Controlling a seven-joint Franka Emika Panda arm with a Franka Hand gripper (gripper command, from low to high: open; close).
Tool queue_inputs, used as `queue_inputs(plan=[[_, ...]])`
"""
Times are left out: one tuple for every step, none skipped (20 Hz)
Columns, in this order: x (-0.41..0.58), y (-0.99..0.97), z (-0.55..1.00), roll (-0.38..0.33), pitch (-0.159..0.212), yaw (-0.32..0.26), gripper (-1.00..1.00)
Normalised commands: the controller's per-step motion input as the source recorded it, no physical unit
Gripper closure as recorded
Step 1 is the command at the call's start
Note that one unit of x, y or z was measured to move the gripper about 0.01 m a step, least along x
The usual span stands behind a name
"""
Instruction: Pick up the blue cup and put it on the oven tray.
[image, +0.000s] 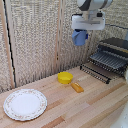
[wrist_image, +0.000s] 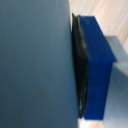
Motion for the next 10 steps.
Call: queue_inputs(plan=[[0.111, -0.91, 0.00, -0.108, 0.006, -0.075, 1.00], [0.129, -0.89, 0.00, -0.119, 0.014, -0.079, 1.00], [0.140, -0.89, 0.00, -0.122, 0.017, -0.077, 1.00], [0.146, -0.87, 0.00, -0.130, 0.027, -0.078, 1.00], [0.160, -0.85, 0.00, -0.139, 0.046, -0.086, 1.00], [0.160, -0.81, 0.00, -0.147, 0.061, -0.097, 1.00], [0.146, -0.75, 0.00, -0.160, 0.092, -0.117, 1.00], [0.140, -0.69, -0.01, -0.162, 0.109, -0.140, 1.00], [0.111, -0.65, -0.06, -0.154, 0.105, -0.163, 1.00], [0.117, -0.59, -0.04, -0.154, 0.124, -0.185, 1.00]])
